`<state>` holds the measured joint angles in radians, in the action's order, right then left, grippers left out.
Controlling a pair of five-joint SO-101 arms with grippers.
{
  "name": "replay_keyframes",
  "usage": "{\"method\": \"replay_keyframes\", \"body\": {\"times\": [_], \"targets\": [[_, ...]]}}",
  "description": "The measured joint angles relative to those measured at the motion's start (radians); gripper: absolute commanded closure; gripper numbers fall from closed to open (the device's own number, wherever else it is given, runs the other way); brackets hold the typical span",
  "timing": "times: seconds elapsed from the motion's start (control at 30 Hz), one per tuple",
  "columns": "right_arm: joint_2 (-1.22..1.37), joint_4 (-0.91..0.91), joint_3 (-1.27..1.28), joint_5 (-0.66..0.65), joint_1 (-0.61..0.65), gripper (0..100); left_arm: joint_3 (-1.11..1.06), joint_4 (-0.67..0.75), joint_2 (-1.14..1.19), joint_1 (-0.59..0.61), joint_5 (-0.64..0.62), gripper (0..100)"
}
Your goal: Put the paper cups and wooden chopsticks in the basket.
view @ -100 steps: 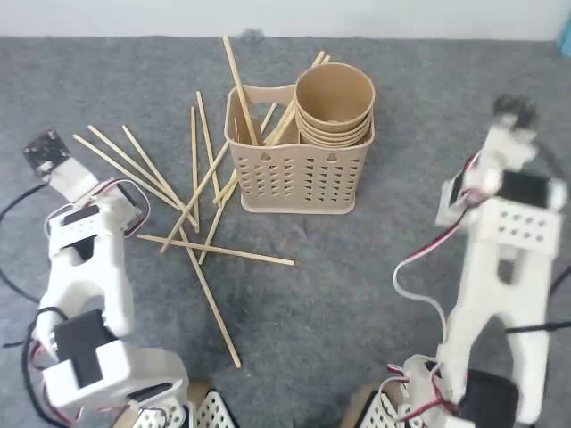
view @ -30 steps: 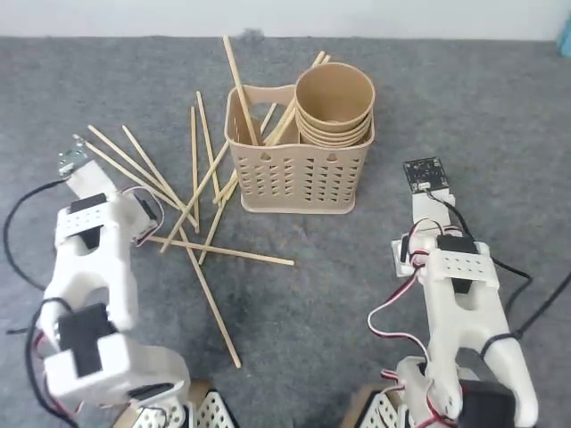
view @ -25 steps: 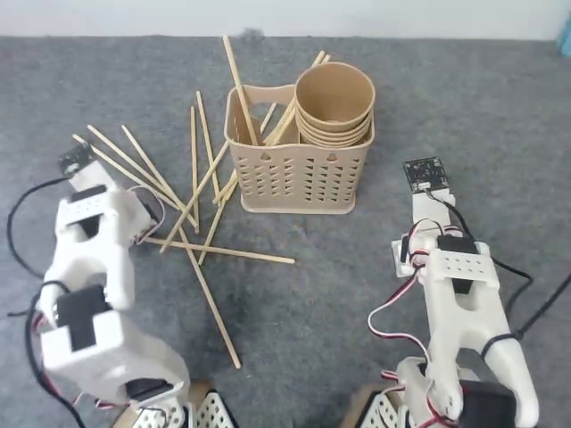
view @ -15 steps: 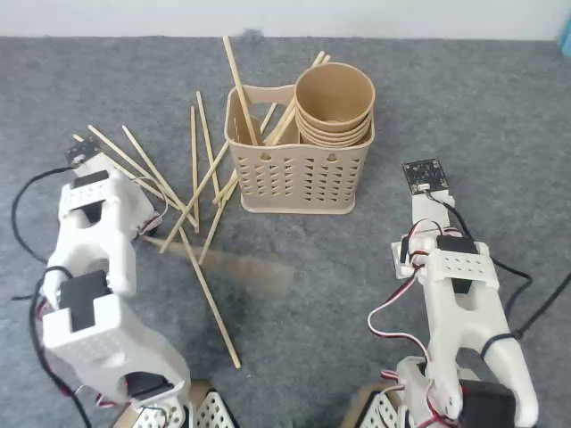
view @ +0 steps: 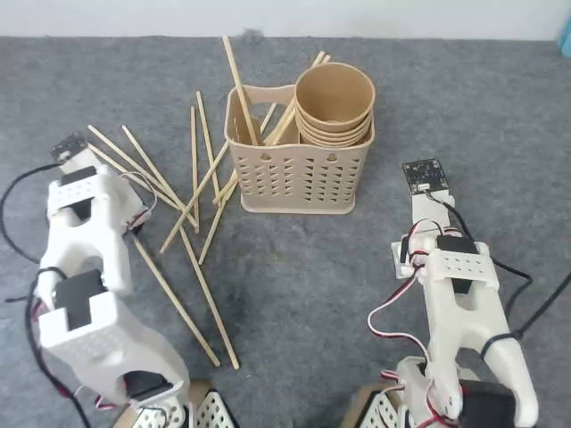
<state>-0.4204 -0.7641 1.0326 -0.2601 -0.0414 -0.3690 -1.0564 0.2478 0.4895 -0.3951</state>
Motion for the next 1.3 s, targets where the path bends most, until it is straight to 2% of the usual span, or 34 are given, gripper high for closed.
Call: {"method": "replay_keyframes", "body": {"times": [0.2, 0.4, 0.6, 0.73, 0.83, 1.13, 1.3], "targets": [[0.0, 0.0, 0.0, -0.031, 0.0, 99.1, 0.031, -0.092, -0.13, 0.0, 0.005, 99], [0.0, 0.0, 0.0, -0.057, 0.0, 99.1, 0.087, -0.157, -0.445, -0.012, 0.002, 99], [0.0, 0.0, 0.0, -0.06, 0.0, 99.1, 0.144, -0.129, -0.802, -0.106, 0.035, 99], [0.0, 0.0, 0.0, -0.06, 0.0, 99.1, 0.15, 0.006, -1.011, -0.221, 0.132, 99], [0.0, 0.0, 0.0, -0.06, 0.0, 99.1, 0.15, 0.158, -1.106, -0.307, 0.152, 99], [0.0, 0.0, 0.0, -0.06, 0.0, 99.1, 0.098, 0.68, -1.158, -0.448, 0.164, 99], [0.0, 0.0, 0.0, -0.06, 0.0, 99.1, 0.143, 0.694, -1.123, -0.554, 0.16, 99]]}}
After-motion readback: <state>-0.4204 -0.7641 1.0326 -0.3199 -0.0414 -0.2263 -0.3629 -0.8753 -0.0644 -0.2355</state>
